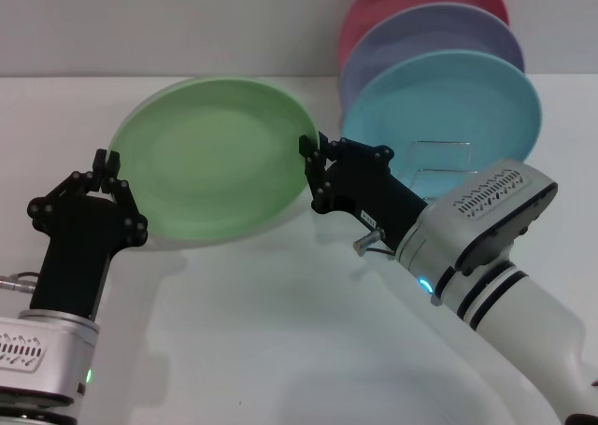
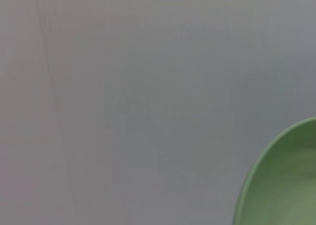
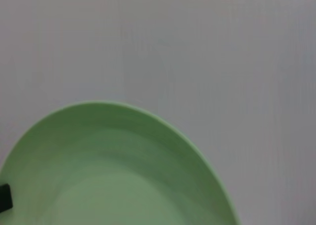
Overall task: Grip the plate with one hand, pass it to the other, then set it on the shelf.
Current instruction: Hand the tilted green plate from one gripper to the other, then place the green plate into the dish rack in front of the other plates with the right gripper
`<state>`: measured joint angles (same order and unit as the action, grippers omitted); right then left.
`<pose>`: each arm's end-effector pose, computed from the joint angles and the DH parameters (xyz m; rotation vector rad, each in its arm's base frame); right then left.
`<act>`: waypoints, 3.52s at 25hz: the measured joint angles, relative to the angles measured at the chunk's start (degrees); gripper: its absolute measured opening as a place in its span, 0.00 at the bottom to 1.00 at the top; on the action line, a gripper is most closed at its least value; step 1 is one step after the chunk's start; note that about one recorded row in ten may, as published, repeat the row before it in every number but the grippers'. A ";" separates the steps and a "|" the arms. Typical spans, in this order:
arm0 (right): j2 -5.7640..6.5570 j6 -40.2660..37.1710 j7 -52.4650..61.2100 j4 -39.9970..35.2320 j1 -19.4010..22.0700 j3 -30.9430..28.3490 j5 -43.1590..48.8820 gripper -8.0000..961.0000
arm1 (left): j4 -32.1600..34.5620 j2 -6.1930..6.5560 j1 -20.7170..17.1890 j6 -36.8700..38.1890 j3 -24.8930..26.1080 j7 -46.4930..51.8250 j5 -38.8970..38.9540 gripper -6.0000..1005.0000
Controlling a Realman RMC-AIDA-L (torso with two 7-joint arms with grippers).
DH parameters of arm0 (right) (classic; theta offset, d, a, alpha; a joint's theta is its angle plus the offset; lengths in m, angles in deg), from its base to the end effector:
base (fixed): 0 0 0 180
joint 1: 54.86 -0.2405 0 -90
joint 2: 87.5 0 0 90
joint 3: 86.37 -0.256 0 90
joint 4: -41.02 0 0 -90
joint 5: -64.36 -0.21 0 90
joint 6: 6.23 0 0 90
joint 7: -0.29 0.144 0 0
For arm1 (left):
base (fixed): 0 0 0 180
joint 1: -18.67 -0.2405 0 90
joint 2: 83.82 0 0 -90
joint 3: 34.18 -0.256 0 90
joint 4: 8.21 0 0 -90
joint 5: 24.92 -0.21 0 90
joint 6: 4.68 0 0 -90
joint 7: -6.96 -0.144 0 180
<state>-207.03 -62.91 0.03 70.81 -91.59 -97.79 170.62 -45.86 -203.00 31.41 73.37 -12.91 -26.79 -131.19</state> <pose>0.1957 0.3300 -0.1286 -2.0858 0.5130 0.8574 -0.2617 0.2545 -0.0669 -1.5608 -0.2611 -0.6003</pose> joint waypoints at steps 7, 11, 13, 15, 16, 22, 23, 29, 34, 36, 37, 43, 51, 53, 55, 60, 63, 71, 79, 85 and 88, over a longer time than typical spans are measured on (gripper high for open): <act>0.00 0.23 0.00 -0.09 0.00 -0.56 0.00 0.10 | -0.20 0.00 -0.06 0.00 0.00 0.00 0.00 0.13; 0.00 0.61 0.00 -0.09 -0.04 -0.62 0.00 0.09 | -0.22 0.00 -0.08 0.00 -0.33 0.00 0.02 0.13; 0.00 0.62 0.00 -0.09 -0.04 -0.62 0.00 0.09 | -0.20 0.00 -0.02 0.00 -0.53 0.00 0.13 0.13; 0.00 0.67 0.00 -0.09 -0.05 -0.62 0.00 0.08 | -0.18 0.00 0.06 0.00 -0.63 0.00 0.23 0.13; 0.00 0.68 0.00 -0.10 -0.06 -0.62 -0.01 0.07 | -0.17 0.00 0.07 -0.01 -0.63 0.00 0.26 0.13; 0.00 0.70 0.00 -0.09 0.01 -0.62 0.00 0.06 | -0.15 0.00 0.09 -0.01 -0.63 0.00 0.27 0.13; 0.00 0.71 0.00 -0.08 0.06 -0.62 0.00 0.06 | -0.16 0.00 0.09 -0.02 -0.63 0.00 0.27 0.13; 0.00 0.70 0.00 -0.08 0.16 -0.62 0.00 0.04 | -0.22 0.00 0.09 -0.09 -0.62 0.00 0.28 0.13; 0.00 0.70 0.00 -0.09 0.08 -0.95 0.00 0.04 | -0.23 0.00 0.09 -0.08 -0.75 0.00 0.17 0.13; 0.00 0.70 0.00 -0.09 0.15 -1.27 0.00 0.04 | -0.23 0.00 0.09 -0.08 -0.92 0.00 0.06 0.13; 0.00 0.70 0.00 -0.09 0.19 -1.41 0.00 0.04 | -0.24 0.00 0.08 -0.07 -1.02 0.00 0.04 0.13; 0.00 0.70 0.00 -0.09 0.21 -1.65 0.00 0.04 | 0.18 0.00 0.15 -0.03 -1.46 0.00 -0.22 0.14; 0.00 0.79 0.00 -0.09 0.07 -2.15 0.00 0.04 | 0.37 0.26 0.18 0.01 -1.00 0.55 -0.26 0.19; -0.02 1.14 0.00 -0.09 -0.01 -2.38 0.00 0.04 | 0.38 0.33 0.13 0.28 -0.93 0.60 -0.25 0.24; -0.07 1.37 0.00 -0.09 -0.08 -2.81 0.00 0.04 | 0.39 0.44 -0.17 1.95 -0.65 0.87 -0.05 0.30; -0.09 1.12 -0.37 -0.07 -0.16 -2.89 0.00 0.04 | 0.61 0.75 -1.55 7.18 1.35 4.59 0.02 0.39; -0.09 0.21 -2.09 0.08 -0.18 -3.01 0.00 0.04 | 2.61 0.96 -2.42 11.87 3.42 10.74 -0.16 0.43; 0.08 -10.51 -6.18 -0.12 1.63 -3.04 4.86 0.04 | 11.38 0.96 -2.59 14.68 10.99 29.61 0.08 0.42; 0.14 -28.29 -11.62 -3.85 5.89 -3.12 8.07 0.04 | 21.63 0.96 0.25 13.05 12.57 50.51 -0.13 0.42; 0.15 -40.38 -11.11 -8.81 9.39 -4.75 7.67 0.03 | 22.87 0.96 1.04 10.57 12.15 53.22 -0.36 0.42; 0.22 -44.79 -11.06 -10.86 11.06 -5.98 7.67 0.04 | 22.89 0.96 1.00 10.27 12.08 53.87 -1.21 0.42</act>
<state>-206.81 -107.70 -11.03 59.95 -80.54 -103.77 178.29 -22.97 -202.04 32.41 83.65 -0.83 27.08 -132.39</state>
